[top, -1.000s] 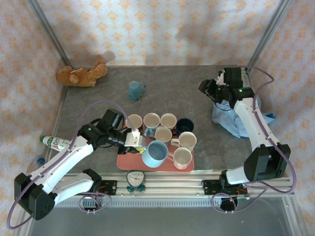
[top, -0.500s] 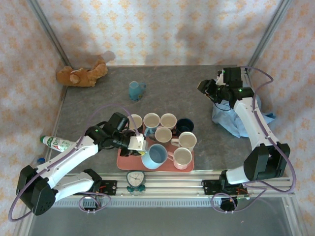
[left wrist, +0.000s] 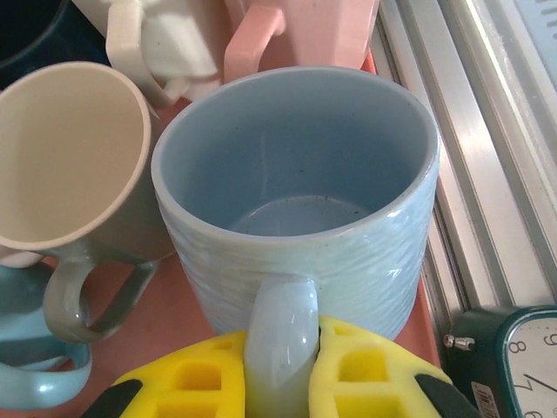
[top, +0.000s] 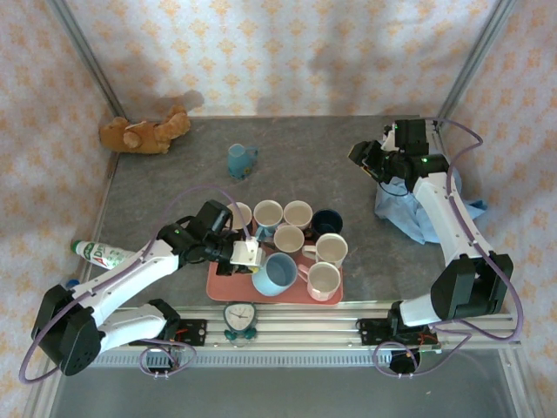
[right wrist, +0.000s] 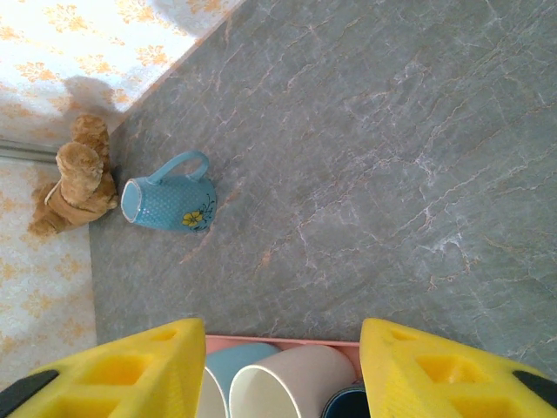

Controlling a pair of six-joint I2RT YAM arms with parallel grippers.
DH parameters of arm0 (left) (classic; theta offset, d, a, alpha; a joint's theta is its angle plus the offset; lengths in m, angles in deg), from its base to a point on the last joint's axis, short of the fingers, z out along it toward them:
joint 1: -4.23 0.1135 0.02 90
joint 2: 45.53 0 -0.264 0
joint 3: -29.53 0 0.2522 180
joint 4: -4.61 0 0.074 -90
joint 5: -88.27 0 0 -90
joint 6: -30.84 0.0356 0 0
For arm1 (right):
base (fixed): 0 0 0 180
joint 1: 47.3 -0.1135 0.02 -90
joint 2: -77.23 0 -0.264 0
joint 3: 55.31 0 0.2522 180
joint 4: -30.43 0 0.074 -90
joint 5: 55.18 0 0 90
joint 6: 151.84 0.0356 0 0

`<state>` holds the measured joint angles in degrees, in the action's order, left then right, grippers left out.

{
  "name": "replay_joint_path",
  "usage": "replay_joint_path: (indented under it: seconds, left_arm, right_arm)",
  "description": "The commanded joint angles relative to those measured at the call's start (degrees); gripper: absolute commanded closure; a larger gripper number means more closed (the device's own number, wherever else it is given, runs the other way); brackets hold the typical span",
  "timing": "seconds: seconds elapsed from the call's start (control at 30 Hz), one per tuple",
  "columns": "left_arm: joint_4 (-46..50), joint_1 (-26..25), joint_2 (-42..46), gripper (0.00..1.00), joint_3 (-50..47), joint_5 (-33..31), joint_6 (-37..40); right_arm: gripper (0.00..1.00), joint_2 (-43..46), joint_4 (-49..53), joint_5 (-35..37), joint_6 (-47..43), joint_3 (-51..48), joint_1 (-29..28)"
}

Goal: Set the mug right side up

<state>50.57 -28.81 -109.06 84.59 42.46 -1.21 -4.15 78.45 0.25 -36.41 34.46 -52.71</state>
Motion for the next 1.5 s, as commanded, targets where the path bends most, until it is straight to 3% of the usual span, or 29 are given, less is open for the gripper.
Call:
replay_joint_path:
  seconds: [0.0, 0.5, 0.67, 1.2, 1.47]
  left_arm:
    - [-5.6, -0.7, 0.0, 1.00, 0.1, 1.2, -1.3]
    - [-8.0, -1.3, -3.3, 1.00, -0.8, -0.4, -3.0]
    - [-7.2, -1.3, -2.9, 0.85, -0.9, -1.3, -2.9]
    - [-3.8, -1.5, -4.1, 0.66, -1.0, -2.4, -1.6]
    - [-2.2, -0.2, 0.6, 0.57, 1.6, -3.8, -6.3]
  right_arm:
    - [0.49, 1.0, -1.1, -0.8, 0.4, 1.1, 0.3]
    - [0.49, 1.1, -1.5, -1.0, 0.5, 0.5, 0.3]
    - [0.49, 1.2, -1.3, -0.9, 0.3, 0.4, 0.3]
    - [0.46, 1.6, 0.4, -0.2, -1.2, 1.2, 0.4]
    - [0.46, 1.6, 6.0, 4.1, -4.2, 1.5, 0.4]
